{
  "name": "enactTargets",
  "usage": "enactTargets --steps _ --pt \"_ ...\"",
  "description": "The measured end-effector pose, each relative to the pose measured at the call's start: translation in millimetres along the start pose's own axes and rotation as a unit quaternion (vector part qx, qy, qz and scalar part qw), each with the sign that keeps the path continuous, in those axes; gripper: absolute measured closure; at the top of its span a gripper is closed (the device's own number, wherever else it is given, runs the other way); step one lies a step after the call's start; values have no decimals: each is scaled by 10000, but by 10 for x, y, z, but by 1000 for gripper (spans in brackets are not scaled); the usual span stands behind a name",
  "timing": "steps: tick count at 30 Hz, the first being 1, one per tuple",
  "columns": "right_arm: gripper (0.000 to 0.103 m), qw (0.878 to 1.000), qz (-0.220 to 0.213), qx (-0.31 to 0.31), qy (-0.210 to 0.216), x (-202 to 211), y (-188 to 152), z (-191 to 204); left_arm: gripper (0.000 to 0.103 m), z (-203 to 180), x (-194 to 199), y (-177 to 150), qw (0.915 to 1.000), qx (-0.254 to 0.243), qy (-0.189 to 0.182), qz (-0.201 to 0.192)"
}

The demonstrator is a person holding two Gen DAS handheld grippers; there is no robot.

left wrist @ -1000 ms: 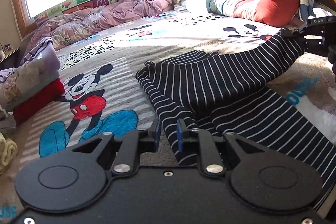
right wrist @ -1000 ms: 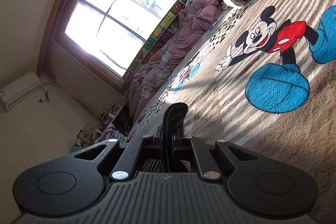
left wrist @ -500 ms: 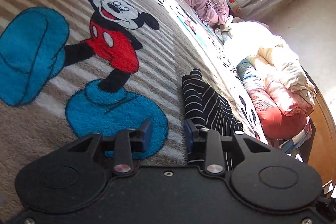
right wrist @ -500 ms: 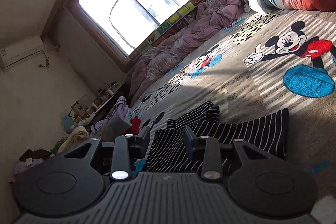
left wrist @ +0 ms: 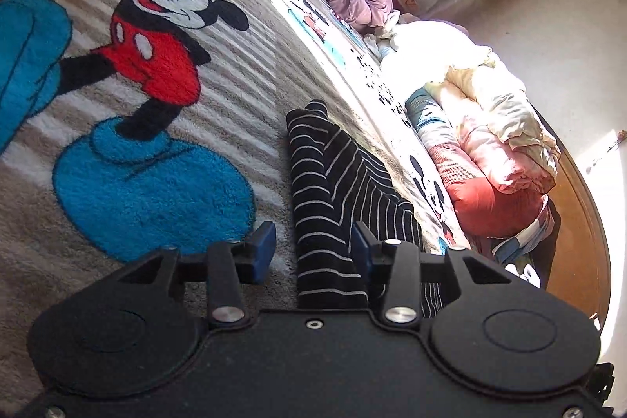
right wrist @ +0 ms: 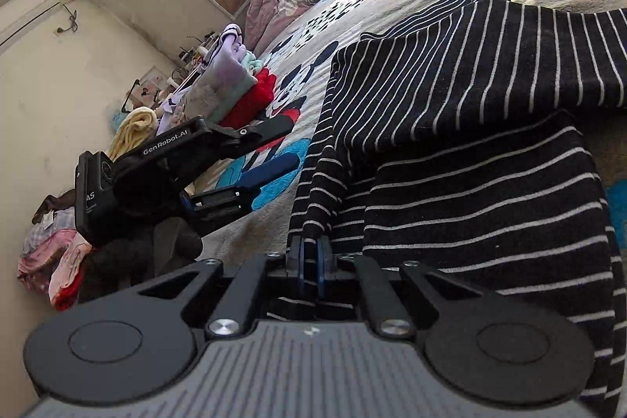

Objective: Fold clothes

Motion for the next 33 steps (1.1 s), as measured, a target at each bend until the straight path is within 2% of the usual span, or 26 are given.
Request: enactTargets --steps 2,5,8,11,14,18,21,24,25,28,31,32,33 --pt "95 9996 -40 -297 -5 44 10 -99 63 0 -23 -23 10000 -66 67 23" --pt "93 9991 180 2 -392 -9 -109 -119 63 30 -7 -16 9997 -101 201 -32" --pt "87 9952 -56 699 -686 91 -143 90 64 33 69 30 9992 -176 285 -209" --pt "87 9807 -597 1625 -909 192 -154 356 64 -32 128 81 9984 -368 236 -347" --pt "87 9634 -309 2428 -1095 35 -292 501 68 -179 106 66 9971 -699 57 -280" --pt "87 9767 220 1886 -1002 -63 -471 353 68 -292 24 -26 9952 -972 -1 -93" --pt "87 9674 -294 2288 -1041 222 -538 524 68 -327 -15 -79 9940 -1094 -66 57" --pt "87 9695 61 2122 -1222 266 -743 367 68 -276 -98 -163 9933 -1120 90 286" --pt "87 9722 377 2000 -1157 237 -875 288 68 -244 -97 -170 9939 -1059 138 282" --pt "87 9705 -81 2146 -1092 453 -941 450 68 -290 -16 -135 9944 -1049 -35 154" --pt "87 9755 -10 1882 -1141 474 -1043 389 68 -356 79 -94 9940 -1062 -251 9" --pt "87 9754 202 1847 -1183 415 -1121 339 68 -352 28 -140 9933 -1134 -162 146" --pt "87 9732 171 1947 -1209 414 -1145 352 68 -331 -39 -199 9917 -1251 12 278"
Point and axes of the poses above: each gripper's, at about its wrist camera, not at the fingertips, and x roughly against the way its jaws point, z to its left, y to its top, the point moved 9 cm from there along -x, roughly the way its jaws point, and after that the axes turned 7 degrees about -x, right-handed, at the moved point
